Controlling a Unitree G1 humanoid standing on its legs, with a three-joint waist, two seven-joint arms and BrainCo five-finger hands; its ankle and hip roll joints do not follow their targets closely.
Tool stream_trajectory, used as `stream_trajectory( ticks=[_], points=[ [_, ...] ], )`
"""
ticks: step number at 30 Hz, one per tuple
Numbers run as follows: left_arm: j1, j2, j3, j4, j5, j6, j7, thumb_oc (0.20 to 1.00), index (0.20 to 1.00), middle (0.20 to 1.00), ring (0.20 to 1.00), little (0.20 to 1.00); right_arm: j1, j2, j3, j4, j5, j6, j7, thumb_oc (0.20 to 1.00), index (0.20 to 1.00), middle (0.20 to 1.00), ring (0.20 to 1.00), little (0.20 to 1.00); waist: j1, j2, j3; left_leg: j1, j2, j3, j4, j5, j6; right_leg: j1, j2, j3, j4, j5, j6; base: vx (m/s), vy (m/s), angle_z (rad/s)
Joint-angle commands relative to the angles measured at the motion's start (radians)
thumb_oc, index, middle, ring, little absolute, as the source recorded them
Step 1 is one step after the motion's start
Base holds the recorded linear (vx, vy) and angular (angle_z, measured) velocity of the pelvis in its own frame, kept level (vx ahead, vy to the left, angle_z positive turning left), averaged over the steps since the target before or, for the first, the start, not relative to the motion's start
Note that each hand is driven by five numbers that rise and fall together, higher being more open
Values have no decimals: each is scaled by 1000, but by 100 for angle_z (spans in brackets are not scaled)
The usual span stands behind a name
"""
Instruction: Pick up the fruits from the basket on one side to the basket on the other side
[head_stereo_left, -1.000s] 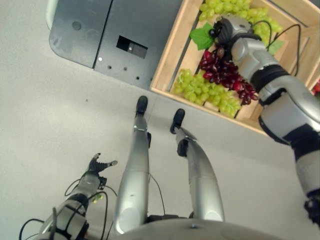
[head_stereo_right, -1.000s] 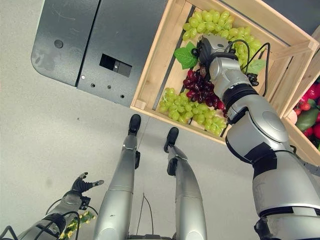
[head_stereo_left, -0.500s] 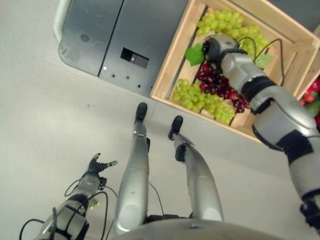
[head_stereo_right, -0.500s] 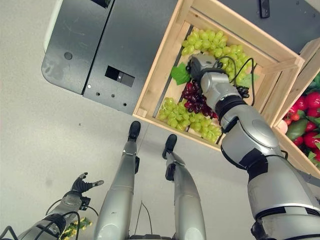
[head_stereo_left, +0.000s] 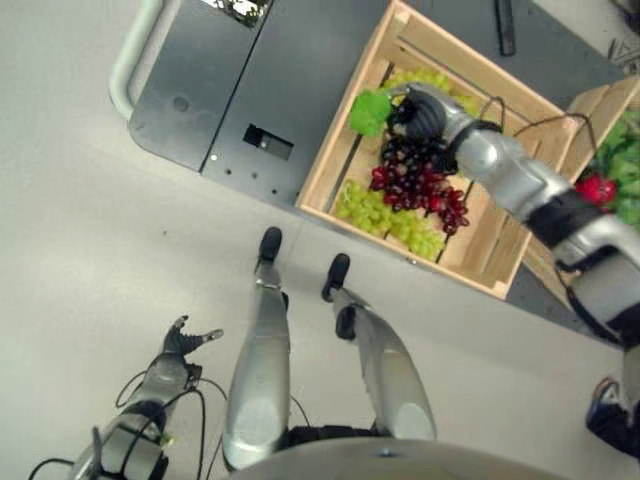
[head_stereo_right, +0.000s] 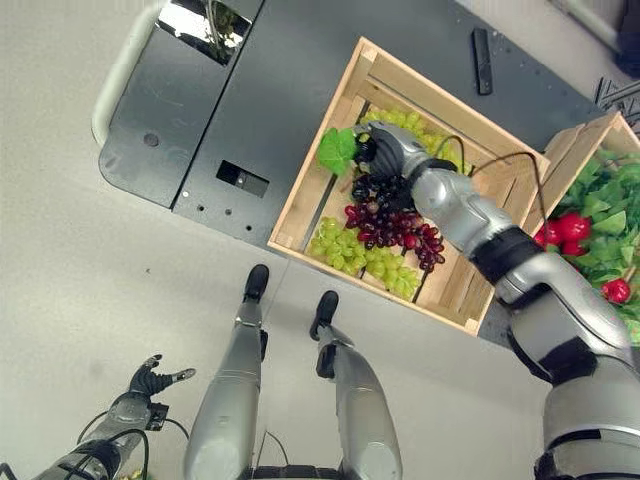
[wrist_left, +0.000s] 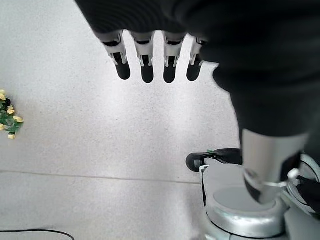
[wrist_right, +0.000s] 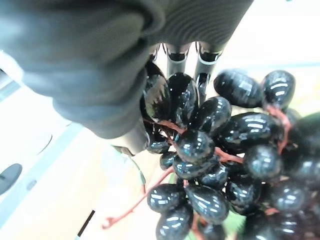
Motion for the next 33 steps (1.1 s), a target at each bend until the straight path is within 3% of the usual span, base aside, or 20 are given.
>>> stream_trajectory(
  ticks=[1,8,20,33],
  points=[
    [74,-12,57,0,66,-7,-9,1000,1000,1000,1000,1000,-12,-80,-97,-85,55,-66,-15,200,200,200,200,200,0,6,-1,33,-47,36,-1,-7,38,17,-35,-4,-8,91,91,0,0,0],
    [83,-18,69,-8,106,-10,-9,1000,1000,1000,1000,1000,145,-145,-233,-222,86,-96,-13,200,200,200,200,200,-1,34,-24,81,-59,31,-32,6,38,58,-49,-17,-8,80,92,2,5,2],
    [82,-11,64,-79,142,-21,-2,1000,1000,1000,1000,1000,288,-202,-357,-340,149,-128,6,200,200,200,200,200,0,66,-65,134,-72,10,-60,15,39,104,-73,-40,5,60,96,14,2,9],
    [101,11,60,-169,169,-44,6,1000,1000,1000,1000,1000,343,-264,-420,-381,206,-149,23,200,200,200,200,200,-6,65,-117,172,-77,11,-41,-16,48,137,-80,-30,12,54,99,4,2,3]
  ],
)
